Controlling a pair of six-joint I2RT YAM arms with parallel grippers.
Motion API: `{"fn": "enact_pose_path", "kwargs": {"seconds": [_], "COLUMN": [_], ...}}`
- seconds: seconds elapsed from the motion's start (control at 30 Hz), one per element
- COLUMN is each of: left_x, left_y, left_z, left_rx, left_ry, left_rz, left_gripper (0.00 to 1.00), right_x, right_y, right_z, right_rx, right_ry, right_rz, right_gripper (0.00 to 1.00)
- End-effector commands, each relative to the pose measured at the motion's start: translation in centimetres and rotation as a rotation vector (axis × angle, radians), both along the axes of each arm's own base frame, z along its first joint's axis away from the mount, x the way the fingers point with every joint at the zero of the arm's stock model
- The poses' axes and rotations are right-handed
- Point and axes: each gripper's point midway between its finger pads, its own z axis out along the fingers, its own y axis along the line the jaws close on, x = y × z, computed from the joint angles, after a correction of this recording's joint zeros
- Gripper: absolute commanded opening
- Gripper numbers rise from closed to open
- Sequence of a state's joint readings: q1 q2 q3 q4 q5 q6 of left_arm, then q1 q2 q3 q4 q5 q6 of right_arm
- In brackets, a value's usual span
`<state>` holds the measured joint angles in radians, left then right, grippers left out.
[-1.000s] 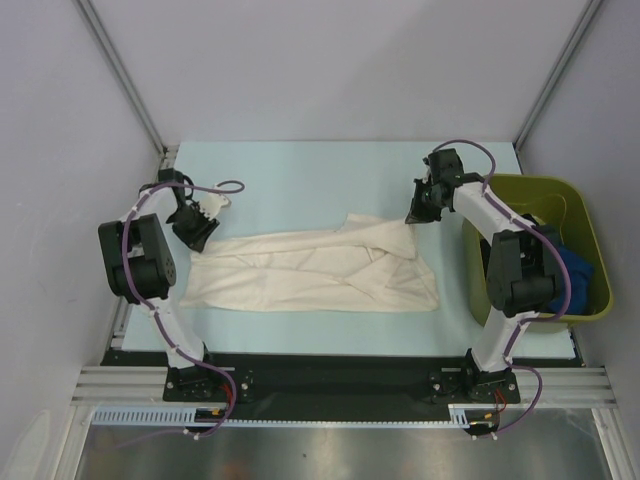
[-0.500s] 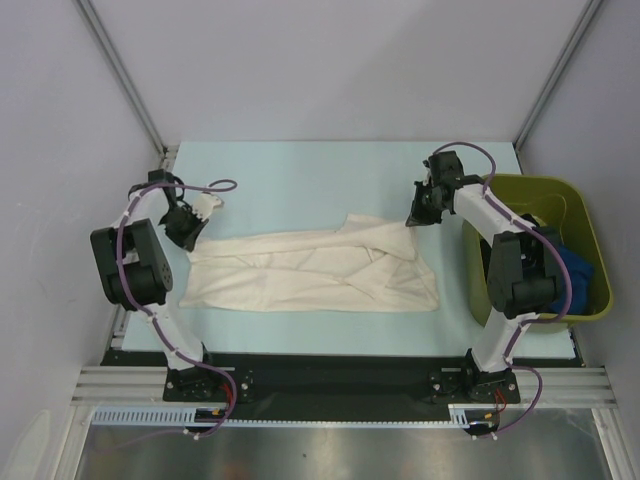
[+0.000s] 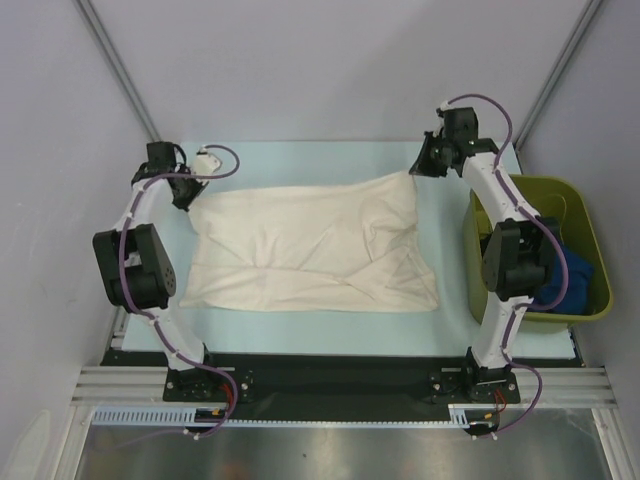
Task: Fold and stack the t-shirts
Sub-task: Fold the tshirt
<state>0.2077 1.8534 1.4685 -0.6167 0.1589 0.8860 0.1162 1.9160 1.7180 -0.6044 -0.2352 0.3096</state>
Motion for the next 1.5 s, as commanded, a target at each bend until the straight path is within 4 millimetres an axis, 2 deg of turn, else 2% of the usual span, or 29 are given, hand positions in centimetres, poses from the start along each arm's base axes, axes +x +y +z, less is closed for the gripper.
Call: {"fn": "enact_pose_path", "kwargs": {"seconds": [0.0,0.03,0.17,0.2,0.27,0.3,0.33,0.37,0.4,0.43,0.47,0.5,0.53,0.63,0.67,0.7,0.77,0.8,0.9,1.0,1.1,1.37,1.47], "left_x": [5.6,5.7,5.9,5.2,4.7,3.9,3.3,2.5,1.3,0.7,0.1,-0.9,-1.5,-3.2,-3.9,-4.1,-4.8,-5.4,-6.0,-6.3,-6.4,-6.7,-6.7], "left_y": [0.0,-0.2,0.0,0.4,0.4,0.0,-0.4,-0.8,-1.3,-1.4,-1.3,-1.2,-1.0,0.2,0.6,0.8,0.8,0.7,0.4,0.6,0.8,1.5,1.4], "left_z": [5.5,5.5,5.4,5.0,5.0,4.2,4.9,4.7,3.3,3.2,3.5,2.5,2.3,0.7,0.1,0.0,-0.7,-1.4,-2.4,-3.1,-3.5,-3.8,-3.7], "left_rx": [0.075,0.074,0.092,0.114,0.142,0.130,0.136,0.131,0.123,0.135,0.146,0.147,0.150,0.155,0.152,0.153,0.138,0.137,0.126,0.130,0.142,0.189,0.187], "left_ry": [-0.244,-0.245,-0.273,-0.271,-0.268,-0.245,-0.252,-0.239,-0.208,-0.207,-0.210,-0.182,-0.168,-0.112,-0.094,-0.087,-0.066,-0.048,-0.029,-0.009,0.004,0.016,0.022], "left_rz": [0.037,0.038,0.042,0.056,0.033,0.006,-0.031,-0.059,-0.081,-0.103,-0.111,-0.115,-0.121,-0.103,-0.091,-0.088,-0.091,-0.101,-0.108,-0.105,-0.103,-0.117,-0.126], "left_gripper": [0.00,0.00,0.00,0.00,0.00,0.00,0.00,0.00,0.00,0.00,0.00,0.00,0.00,0.00,0.00,0.00,0.00,0.00,0.01,0.01,0.02,0.03,0.08], "right_x": [3.5,3.9,3.6,3.0,2.1,1.6,0.6,-0.4,-1.2,-2.1,-3.5,-4.7,-6.2,-8.9,-10.4,-11.1,-12.1,-13.3,-14.8,-15.8,-16.3,-18.0,-18.8], "right_y": [-0.9,-0.9,-1.0,-1.0,-1.0,-0.9,-0.9,-1.0,-1.2,-1.3,-1.6,-1.7,-1.7,-0.9,-0.8,-0.8,-0.5,-0.5,-0.5,-0.1,-0.5,-0.3,-0.2], "right_z": [2.3,1.7,1.9,1.1,1.8,1.7,0.9,1.3,1.3,0.9,-0.5,0.3,-1.3,-1.6,-3.2,-3.1,-4.1,-5.4,-7.0,-8.3,-9.3,-10.3,-10.9], "right_rx": [-0.012,-0.015,-0.016,-0.023,-0.021,-0.015,-0.013,-0.016,-0.020,-0.026,-0.037,-0.035,-0.029,0.025,0.034,0.036,0.055,0.057,0.051,0.047,0.024,0.013,0.010], "right_ry": [-0.077,-0.062,-0.060,-0.038,-0.047,-0.036,-0.008,0.002,0.011,0.030,0.076,0.068,0.121,0.155,0.209,0.206,0.226,0.263,0.312,0.346,0.382,0.447,0.471], "right_rz": [-0.013,-0.014,-0.012,-0.009,0.001,0.006,0.017,0.017,0.015,0.012,0.009,0.008,0.008,0.024,0.009,0.004,-0.001,-0.007,-0.016,-0.004,-0.018,-0.011,-0.007], "right_gripper": [0.00,0.00,0.00,0.00,0.00,0.00,0.00,0.00,0.00,0.00,0.00,0.00,0.00,0.00,0.00,0.00,0.00,0.00,0.00,0.00,0.00,0.00,0.02]}}
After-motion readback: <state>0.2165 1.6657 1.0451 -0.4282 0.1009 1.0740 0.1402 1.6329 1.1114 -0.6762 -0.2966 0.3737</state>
